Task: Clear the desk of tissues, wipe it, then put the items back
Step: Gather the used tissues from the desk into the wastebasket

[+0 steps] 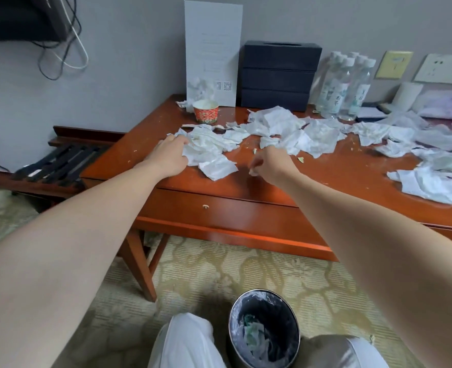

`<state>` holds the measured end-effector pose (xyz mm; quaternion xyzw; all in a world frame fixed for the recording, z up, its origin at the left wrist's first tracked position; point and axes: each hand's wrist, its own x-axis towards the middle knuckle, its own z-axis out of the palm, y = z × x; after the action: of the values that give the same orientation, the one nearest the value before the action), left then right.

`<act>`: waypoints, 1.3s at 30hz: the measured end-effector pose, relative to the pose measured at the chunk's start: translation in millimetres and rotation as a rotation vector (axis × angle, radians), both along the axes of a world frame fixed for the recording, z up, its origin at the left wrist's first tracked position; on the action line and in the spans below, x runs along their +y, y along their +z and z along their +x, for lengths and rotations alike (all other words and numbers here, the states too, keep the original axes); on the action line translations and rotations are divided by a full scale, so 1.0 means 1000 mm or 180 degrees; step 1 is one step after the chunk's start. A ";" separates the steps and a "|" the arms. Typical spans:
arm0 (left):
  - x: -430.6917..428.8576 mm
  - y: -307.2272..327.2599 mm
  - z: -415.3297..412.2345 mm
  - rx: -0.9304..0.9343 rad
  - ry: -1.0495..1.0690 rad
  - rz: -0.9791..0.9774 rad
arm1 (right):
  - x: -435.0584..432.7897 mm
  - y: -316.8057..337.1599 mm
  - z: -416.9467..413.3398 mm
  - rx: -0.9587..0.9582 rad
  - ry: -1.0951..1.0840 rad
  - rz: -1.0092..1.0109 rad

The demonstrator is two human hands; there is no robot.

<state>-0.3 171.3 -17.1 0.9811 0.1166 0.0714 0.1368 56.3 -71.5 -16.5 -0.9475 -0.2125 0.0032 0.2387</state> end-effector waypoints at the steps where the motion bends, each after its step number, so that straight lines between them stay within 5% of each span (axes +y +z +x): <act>1: 0.006 0.000 0.005 -0.0003 -0.0035 0.0004 | 0.010 0.003 0.003 -0.0049 0.0020 0.0213; 5: 0.021 0.002 0.023 0.0172 -0.0222 -0.0057 | 0.048 0.004 0.017 -0.0234 0.0129 0.0568; 12: 0.026 -0.011 0.028 0.0404 -0.0399 -0.0078 | 0.072 -0.017 0.020 0.0257 0.0632 -0.0243; 29: -0.033 0.015 -0.002 -0.0538 -0.0511 -0.0122 | -0.001 0.009 0.001 -0.0232 -0.0194 0.0161; 39: -0.103 0.010 -0.015 -0.0145 -0.1289 -0.0352 | -0.068 0.018 -0.023 -0.0053 -0.0499 0.0157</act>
<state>-15.2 68.6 -6.7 0.9736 -0.0824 0.0581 0.2047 33.4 -139.6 1.9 -0.9551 -0.1397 -0.0287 0.2597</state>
